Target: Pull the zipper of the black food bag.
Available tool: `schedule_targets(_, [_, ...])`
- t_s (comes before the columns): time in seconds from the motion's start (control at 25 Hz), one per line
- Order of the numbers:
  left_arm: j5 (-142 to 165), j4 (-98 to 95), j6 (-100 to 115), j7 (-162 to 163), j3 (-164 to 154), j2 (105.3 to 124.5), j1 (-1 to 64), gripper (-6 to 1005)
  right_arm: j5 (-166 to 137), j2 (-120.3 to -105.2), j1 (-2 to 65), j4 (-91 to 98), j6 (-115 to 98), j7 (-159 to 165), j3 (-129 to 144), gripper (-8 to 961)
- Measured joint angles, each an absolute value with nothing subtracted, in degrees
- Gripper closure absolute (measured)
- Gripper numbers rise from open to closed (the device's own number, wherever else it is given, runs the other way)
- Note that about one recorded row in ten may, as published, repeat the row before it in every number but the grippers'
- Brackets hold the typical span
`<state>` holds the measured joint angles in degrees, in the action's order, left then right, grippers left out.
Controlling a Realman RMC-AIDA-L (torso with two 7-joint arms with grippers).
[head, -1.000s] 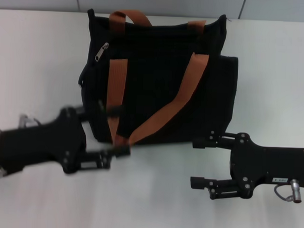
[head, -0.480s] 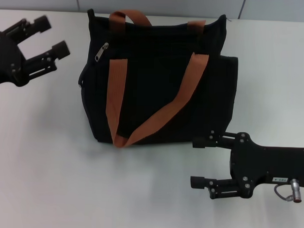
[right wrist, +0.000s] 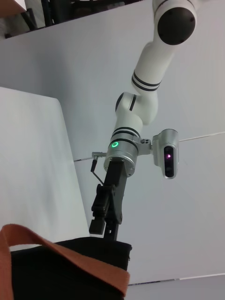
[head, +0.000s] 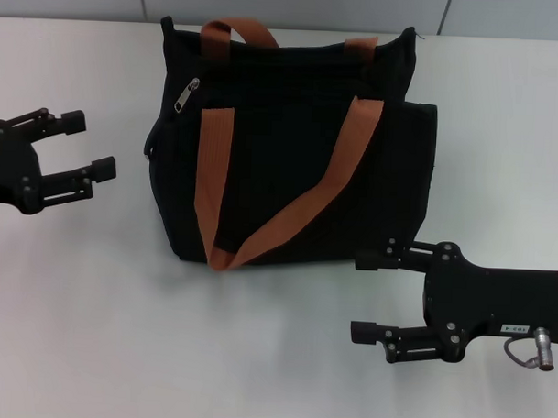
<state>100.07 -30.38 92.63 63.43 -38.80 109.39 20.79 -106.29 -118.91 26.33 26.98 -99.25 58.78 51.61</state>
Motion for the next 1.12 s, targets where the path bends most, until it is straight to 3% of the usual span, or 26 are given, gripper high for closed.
schedule_targets(0.48, [100.8, -30.0, 85.0, 61.0, -38.9, 113.29, 26.6, 235, -106.2, -118.91, 26.3, 27.0, -99.1, 58.9, 51.6, 179])
schedule_targets(1.12, [100.7, -30.3, 80.0, 55.9, -40.2, 115.35, 28.9, 259, -106.3, -118.91, 26.3, 26.8, -99.0, 59.1, 51.6, 191])
